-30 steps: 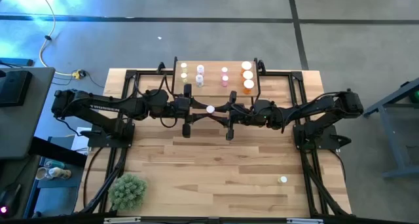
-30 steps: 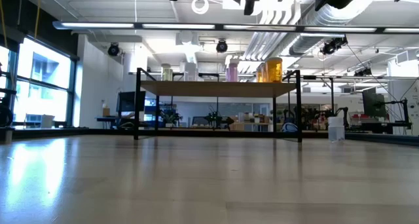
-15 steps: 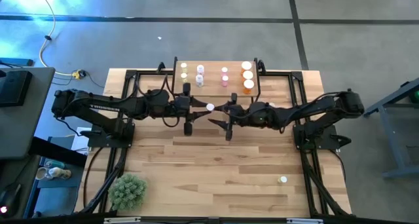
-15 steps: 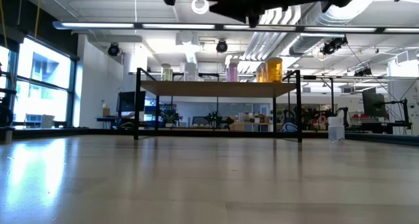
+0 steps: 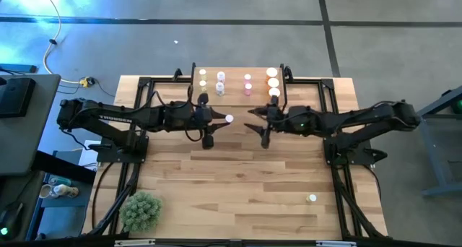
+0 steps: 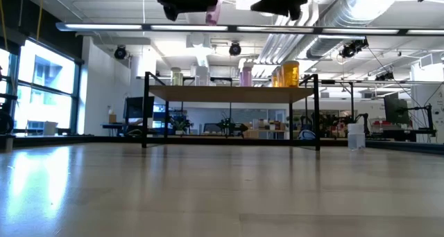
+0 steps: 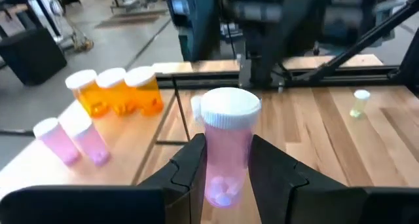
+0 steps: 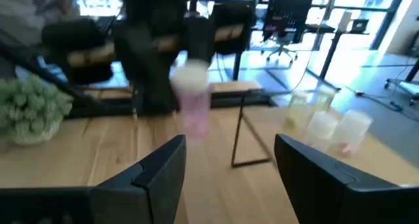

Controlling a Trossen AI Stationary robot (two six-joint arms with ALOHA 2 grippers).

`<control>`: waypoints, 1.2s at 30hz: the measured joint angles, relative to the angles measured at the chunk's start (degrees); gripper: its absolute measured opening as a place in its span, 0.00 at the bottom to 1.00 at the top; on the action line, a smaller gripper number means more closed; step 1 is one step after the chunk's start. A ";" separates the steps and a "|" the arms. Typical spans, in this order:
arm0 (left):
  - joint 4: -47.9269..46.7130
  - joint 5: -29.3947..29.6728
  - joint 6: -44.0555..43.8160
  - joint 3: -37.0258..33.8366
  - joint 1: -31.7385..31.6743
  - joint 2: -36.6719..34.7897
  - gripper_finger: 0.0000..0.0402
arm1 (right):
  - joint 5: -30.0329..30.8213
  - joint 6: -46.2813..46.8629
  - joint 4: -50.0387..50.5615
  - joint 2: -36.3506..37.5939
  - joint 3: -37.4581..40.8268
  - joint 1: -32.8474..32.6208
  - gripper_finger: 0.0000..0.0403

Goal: Pick and place medicine bottles onto shelf by color
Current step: Put the pink pill bottle aligned with the other pink pill bottles on the shelf

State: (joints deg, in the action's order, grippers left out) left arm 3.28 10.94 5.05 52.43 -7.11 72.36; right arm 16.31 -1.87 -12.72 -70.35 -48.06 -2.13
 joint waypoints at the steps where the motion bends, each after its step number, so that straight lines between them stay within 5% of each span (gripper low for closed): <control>1: -0.56 0.00 -0.40 -0.11 0.00 0.00 0.22 | -0.04 -0.03 0.49 0.77 -0.36 0.43 0.56; 15: 0.26 -0.37 -3.40 -0.23 0.17 7.17 0.22 | -11.41 -5.03 19.16 -2.61 -18.84 5.02 0.56; 36: 7.43 -0.38 -3.37 -0.23 0.19 10.45 0.22 | -16.58 -3.83 24.79 -11.91 -19.79 5.44 0.56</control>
State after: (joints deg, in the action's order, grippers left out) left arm 10.71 10.56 1.68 52.21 -6.93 82.81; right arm -0.26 -5.70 12.07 -82.26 -67.85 3.31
